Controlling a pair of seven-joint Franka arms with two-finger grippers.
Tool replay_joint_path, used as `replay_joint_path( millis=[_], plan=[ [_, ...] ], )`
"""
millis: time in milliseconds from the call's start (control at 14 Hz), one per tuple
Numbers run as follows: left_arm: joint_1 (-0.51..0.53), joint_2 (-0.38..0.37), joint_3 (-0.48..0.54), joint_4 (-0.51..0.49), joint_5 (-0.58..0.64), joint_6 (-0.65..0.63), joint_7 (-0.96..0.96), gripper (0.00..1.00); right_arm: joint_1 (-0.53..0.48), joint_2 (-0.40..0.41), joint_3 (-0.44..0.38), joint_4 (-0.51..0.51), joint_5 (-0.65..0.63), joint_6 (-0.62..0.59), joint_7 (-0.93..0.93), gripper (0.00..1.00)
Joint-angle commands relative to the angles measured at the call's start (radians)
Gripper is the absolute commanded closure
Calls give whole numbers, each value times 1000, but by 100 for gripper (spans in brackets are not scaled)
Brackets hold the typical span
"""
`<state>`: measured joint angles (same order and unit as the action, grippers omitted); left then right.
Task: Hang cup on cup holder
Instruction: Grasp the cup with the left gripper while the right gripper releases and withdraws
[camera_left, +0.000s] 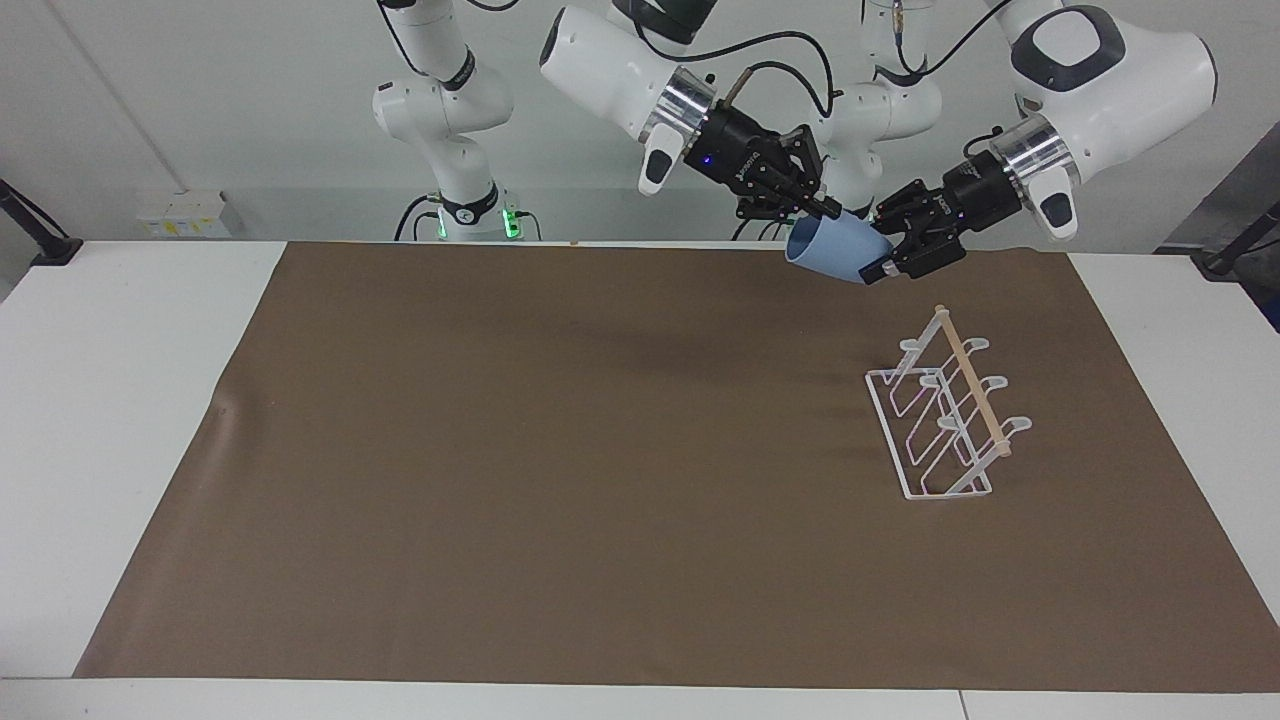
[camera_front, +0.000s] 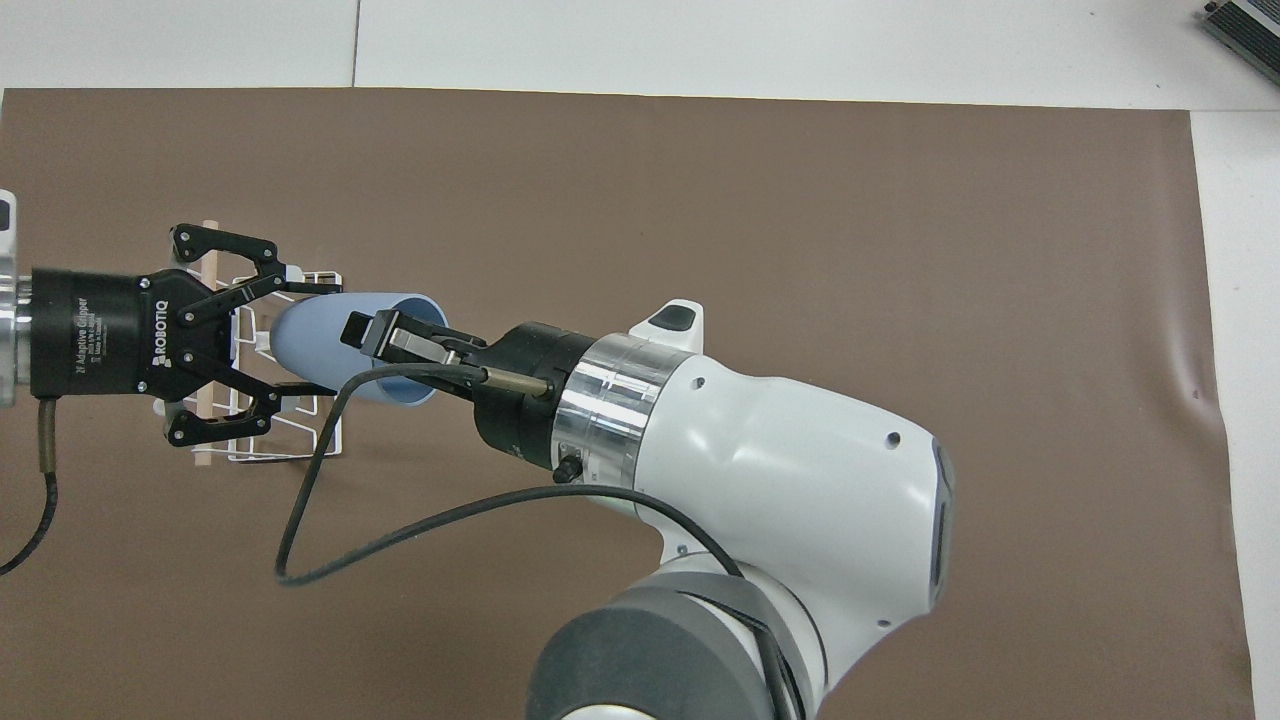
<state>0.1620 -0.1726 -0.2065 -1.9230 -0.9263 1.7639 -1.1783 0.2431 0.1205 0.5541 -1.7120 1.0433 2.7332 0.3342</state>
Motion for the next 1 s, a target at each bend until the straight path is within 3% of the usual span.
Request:
replay_joint_path(
  millis=[0, 71, 214, 429, 571, 786, 929],
  plan=[
    [-9, -30, 7, -27, 12, 5, 8, 100, -5, -4, 4, -8, 29, 17, 74, 34],
    [-9, -28, 7, -25, 18, 8, 9, 100, -7, -4, 4, -8, 29, 19, 101, 23],
    [-6, -19, 7, -2, 105, 9, 22, 100, -10, -4, 4, -8, 27, 16, 111, 15],
    [-12, -16, 4, 21, 257, 23, 20, 100, -13, -4, -2, -17, 3, 8, 98, 15],
    [-48, -5, -13, 48, 425, 54, 5, 100, -25, -8, -5, -37, -55, -3, 69, 15],
    [-139, 1, -17, 35, 711, 202, -96, 100, -88, -12, -5, -40, -314, -149, 4, 15],
    [-153, 7, -17, 29, 854, 235, -99, 100, -126, -12, -3, -34, -493, -248, -68, 15]
  ],
)
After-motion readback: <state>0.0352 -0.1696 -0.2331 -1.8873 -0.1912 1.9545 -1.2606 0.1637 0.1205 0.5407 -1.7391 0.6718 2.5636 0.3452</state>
